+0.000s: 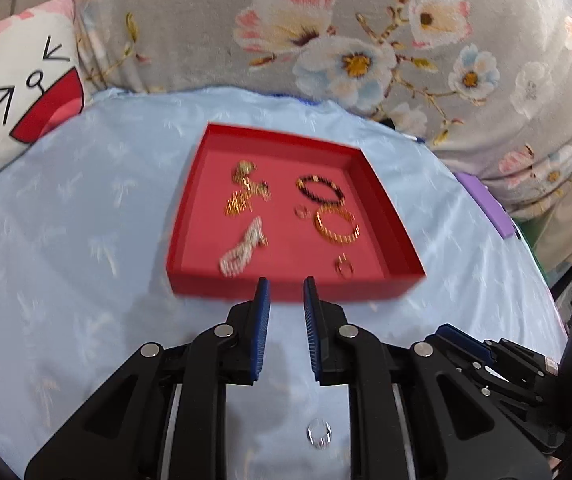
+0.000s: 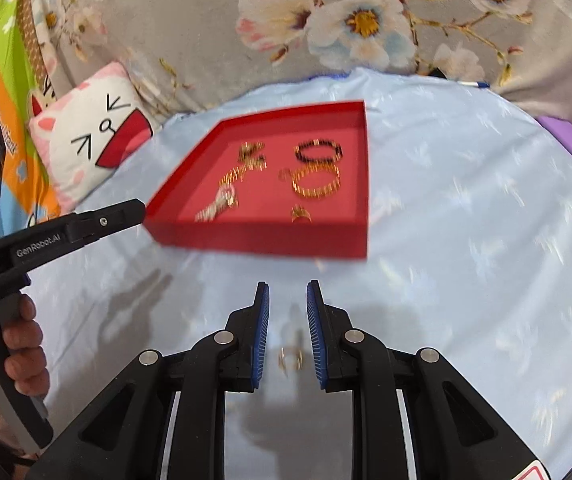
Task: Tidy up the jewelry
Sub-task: 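Lift both open tools out of the box toward the remaining rings, then grasp the silver ring with the left tool while the right tool grasps the gold hoop earring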
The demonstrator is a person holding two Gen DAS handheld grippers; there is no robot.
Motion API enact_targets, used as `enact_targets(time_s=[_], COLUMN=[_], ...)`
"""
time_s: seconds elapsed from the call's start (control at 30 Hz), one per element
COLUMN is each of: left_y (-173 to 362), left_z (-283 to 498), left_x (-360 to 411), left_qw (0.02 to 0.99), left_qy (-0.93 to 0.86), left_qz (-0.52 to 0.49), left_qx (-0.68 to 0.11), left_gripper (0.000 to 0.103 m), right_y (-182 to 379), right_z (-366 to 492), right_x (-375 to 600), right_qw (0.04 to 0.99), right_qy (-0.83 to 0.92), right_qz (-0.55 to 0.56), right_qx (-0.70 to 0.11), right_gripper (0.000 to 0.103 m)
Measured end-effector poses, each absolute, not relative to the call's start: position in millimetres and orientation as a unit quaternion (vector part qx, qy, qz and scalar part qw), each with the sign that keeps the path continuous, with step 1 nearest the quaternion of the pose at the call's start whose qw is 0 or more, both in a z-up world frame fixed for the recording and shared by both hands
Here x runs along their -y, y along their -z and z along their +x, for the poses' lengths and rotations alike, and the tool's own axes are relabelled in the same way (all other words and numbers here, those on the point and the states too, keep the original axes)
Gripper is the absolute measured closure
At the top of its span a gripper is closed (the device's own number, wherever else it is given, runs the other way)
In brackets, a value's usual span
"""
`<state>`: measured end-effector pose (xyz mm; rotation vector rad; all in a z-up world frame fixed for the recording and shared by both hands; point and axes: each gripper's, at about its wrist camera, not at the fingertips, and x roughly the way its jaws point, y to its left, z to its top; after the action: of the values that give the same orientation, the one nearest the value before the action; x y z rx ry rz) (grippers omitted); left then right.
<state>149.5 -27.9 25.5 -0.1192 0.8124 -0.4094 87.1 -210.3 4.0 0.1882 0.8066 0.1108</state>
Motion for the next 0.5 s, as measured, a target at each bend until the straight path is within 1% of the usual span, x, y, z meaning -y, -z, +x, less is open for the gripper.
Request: enact_targets(time_s=[0.13, 0.2, 0.23, 0.27, 0.33, 0.43, 0.5], left_y=[-5.4, 4.1, 8.9, 13.7, 20.9, 29.3, 34.4], left_z=[118.9, 106.7, 101.1, 95.2, 87.6, 78.8, 75.7], left_x=[33.6, 37.7, 40.0, 41.7, 42.8, 46.1, 51.1], left_qw=[0.885, 0.883, 0.881, 0.879, 0.873, 0.869, 0.868], left_qy=[0.204, 0.205, 0.206, 0.207, 0.212, 0.216, 0.213], left_qz=[-0.051, -0.037, -0.032, -0.028, -0.030, -0.030, -0.019], left_qx=[-0.415, -0.421, -0.425, -0.429, -0.437, -0.445, -0.448], left_gripper=[0.086, 0.083, 0.078, 0.077, 0.076, 0.071, 0.071], right_y=[13.0, 19.5, 22.4, 25.3, 28.8, 32.8, 33.8], right_z=[58.5, 47.7, 43.2, 39.0, 33.4, 28.0, 26.9], right_x=[211.7, 214.0, 215.5, 216.8, 218.9, 220.9, 221.3], right_qw=[0.907, 0.904, 0.902, 0.901, 0.899, 0.897, 0.896], right_qy=[-0.044, -0.040, -0.039, -0.037, -0.033, -0.029, -0.029], right_qz=[0.095, 0.102, 0.104, 0.107, 0.109, 0.114, 0.115], right_qx=[-0.408, -0.414, -0.417, -0.420, -0.423, -0.427, -0.427], right_gripper=[0.084, 0.084, 0.084, 0.084, 0.084, 0.084, 0.084])
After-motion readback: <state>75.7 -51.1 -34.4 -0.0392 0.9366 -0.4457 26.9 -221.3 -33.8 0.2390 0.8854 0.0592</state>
